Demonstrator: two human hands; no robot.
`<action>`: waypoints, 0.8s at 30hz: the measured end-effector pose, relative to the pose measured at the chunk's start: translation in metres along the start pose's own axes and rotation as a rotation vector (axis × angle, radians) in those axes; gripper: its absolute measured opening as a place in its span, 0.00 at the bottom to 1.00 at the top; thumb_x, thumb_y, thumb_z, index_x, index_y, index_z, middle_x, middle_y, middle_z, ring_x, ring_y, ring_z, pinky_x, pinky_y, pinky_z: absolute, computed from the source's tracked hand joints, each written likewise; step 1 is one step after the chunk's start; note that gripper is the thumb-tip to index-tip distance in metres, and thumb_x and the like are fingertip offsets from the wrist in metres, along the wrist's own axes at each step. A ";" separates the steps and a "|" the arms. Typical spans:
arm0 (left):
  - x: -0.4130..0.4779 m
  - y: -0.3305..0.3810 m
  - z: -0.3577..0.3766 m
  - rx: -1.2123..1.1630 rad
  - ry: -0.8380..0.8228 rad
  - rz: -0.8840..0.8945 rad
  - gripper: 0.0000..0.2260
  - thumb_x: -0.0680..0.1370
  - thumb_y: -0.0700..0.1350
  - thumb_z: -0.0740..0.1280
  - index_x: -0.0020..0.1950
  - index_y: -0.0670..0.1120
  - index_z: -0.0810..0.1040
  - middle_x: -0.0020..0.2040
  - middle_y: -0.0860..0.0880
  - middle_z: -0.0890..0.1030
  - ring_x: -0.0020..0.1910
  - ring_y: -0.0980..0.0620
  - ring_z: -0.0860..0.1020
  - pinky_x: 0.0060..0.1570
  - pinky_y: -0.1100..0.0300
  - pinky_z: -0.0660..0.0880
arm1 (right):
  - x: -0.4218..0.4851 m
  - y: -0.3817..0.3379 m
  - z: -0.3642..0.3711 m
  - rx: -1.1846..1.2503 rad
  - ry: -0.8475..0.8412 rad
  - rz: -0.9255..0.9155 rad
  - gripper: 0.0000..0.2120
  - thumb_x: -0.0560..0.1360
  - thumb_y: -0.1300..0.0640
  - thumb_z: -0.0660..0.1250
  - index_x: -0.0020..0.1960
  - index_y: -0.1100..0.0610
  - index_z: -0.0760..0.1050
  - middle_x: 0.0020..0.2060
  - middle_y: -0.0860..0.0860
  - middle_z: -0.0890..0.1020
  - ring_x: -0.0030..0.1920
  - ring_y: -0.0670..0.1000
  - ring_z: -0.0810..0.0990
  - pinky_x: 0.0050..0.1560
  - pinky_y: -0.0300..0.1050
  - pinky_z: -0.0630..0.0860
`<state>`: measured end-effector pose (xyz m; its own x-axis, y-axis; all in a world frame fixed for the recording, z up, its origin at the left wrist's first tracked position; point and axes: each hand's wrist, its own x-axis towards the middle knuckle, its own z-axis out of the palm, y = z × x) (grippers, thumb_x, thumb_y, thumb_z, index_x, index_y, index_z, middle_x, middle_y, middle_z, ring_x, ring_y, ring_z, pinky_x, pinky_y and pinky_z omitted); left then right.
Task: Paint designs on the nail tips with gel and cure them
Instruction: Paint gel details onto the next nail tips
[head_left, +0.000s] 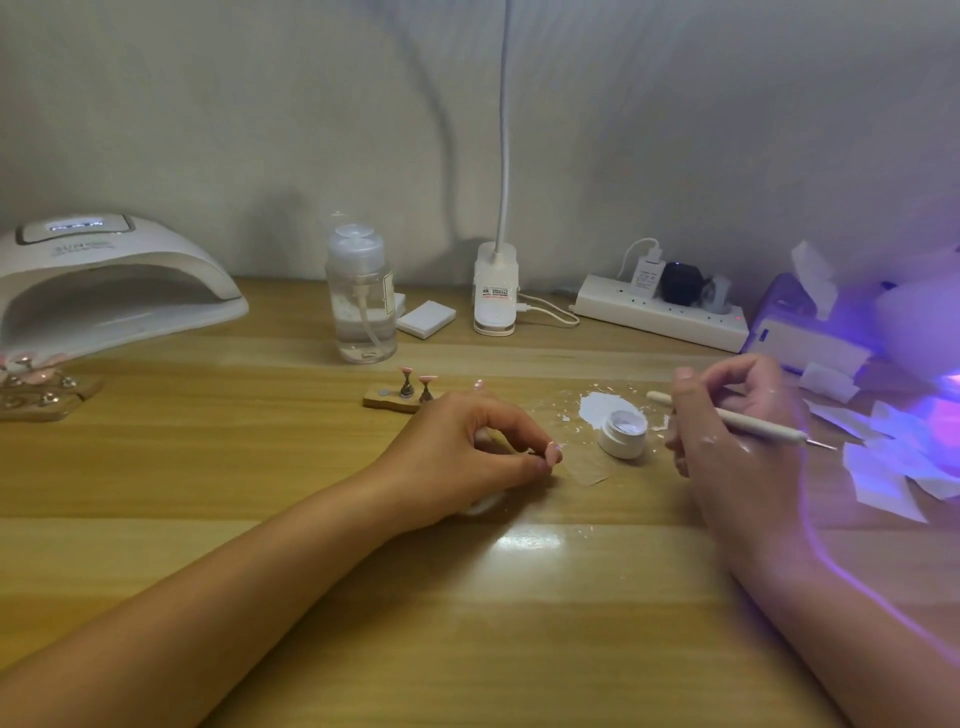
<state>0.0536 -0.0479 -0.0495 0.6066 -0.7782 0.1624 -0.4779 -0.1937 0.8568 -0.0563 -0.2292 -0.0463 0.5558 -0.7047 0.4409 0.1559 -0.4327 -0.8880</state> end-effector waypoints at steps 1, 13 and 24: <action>0.000 0.001 0.002 0.024 0.026 0.010 0.04 0.74 0.46 0.75 0.44 0.56 0.85 0.29 0.62 0.78 0.25 0.64 0.70 0.44 0.73 0.67 | 0.000 0.001 0.000 -0.038 -0.012 0.024 0.10 0.70 0.48 0.67 0.38 0.50 0.68 0.30 0.56 0.78 0.30 0.48 0.75 0.35 0.47 0.69; 0.000 0.002 0.006 0.275 0.062 0.072 0.04 0.74 0.52 0.73 0.48 0.59 0.85 0.45 0.61 0.79 0.34 0.64 0.74 0.39 0.63 0.71 | -0.017 -0.019 0.014 0.359 -0.131 0.238 0.10 0.78 0.55 0.71 0.42 0.55 0.71 0.23 0.50 0.77 0.20 0.45 0.69 0.20 0.34 0.64; 0.000 -0.003 0.010 0.306 0.117 0.139 0.04 0.74 0.49 0.73 0.47 0.56 0.85 0.46 0.58 0.81 0.34 0.69 0.72 0.46 0.56 0.73 | -0.025 -0.020 0.026 0.190 -0.259 0.295 0.11 0.64 0.58 0.67 0.27 0.51 0.67 0.21 0.56 0.76 0.19 0.47 0.67 0.21 0.35 0.65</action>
<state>0.0491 -0.0536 -0.0568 0.5825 -0.7396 0.3372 -0.7184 -0.2743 0.6393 -0.0519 -0.1878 -0.0433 0.7820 -0.6076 0.1387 0.0934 -0.1058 -0.9900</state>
